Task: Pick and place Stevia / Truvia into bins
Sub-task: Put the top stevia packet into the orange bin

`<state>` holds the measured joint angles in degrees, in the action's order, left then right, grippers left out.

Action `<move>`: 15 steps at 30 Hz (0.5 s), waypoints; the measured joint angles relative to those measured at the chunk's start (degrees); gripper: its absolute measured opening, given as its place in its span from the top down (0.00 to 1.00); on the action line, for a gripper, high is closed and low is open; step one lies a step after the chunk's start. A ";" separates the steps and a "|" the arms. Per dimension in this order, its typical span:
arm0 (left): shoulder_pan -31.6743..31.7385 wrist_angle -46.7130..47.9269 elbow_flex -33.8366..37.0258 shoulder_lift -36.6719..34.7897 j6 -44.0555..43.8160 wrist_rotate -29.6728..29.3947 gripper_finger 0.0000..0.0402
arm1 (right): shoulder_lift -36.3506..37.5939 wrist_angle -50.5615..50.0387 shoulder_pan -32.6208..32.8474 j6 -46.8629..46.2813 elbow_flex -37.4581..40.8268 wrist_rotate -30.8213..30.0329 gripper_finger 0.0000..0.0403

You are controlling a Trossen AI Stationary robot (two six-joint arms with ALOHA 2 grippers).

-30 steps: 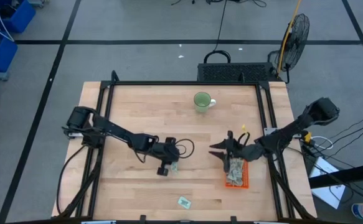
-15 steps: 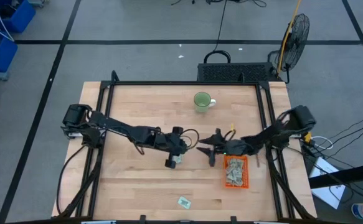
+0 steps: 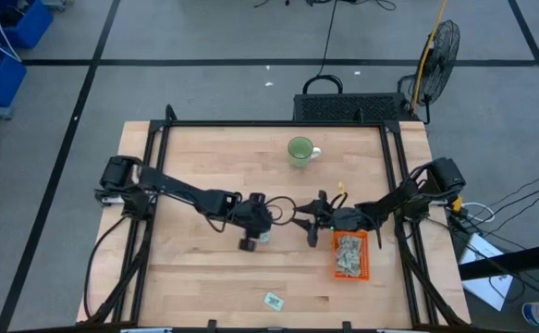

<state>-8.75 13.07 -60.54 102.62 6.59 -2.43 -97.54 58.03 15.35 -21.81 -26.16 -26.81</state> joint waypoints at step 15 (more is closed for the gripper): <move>0.43 -5.26 0.68 6.65 -2.34 0.51 0.64 | 0.00 1.53 -0.17 0.45 0.16 0.00 0.57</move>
<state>-8.32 7.81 -59.86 109.27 4.25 -1.91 -97.54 59.56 15.18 -21.37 -26.00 -26.81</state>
